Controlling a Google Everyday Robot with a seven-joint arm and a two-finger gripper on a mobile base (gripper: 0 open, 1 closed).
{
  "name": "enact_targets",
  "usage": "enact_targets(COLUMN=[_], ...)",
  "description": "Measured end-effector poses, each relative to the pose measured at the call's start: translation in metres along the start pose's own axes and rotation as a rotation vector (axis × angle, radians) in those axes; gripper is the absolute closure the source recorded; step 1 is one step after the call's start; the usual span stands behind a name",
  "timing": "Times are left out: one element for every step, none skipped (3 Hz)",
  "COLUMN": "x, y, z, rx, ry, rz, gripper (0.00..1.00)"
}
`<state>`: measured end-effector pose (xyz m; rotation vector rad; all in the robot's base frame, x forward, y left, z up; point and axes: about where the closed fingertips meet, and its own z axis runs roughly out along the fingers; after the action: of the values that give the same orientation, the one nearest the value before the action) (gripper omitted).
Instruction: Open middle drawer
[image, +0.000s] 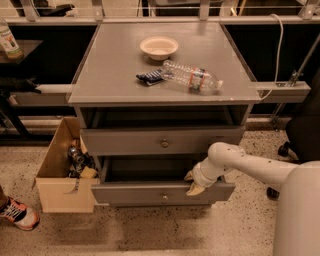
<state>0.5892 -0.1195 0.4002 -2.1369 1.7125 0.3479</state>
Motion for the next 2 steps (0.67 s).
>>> enact_targets(x=[0.0000, 0.0000], y=[0.0000, 0.0000], z=[0.0001, 0.0001], rx=[0.000, 0.000], ry=[0.000, 0.000], rz=[0.000, 0.000], gripper=[0.24, 0.01])
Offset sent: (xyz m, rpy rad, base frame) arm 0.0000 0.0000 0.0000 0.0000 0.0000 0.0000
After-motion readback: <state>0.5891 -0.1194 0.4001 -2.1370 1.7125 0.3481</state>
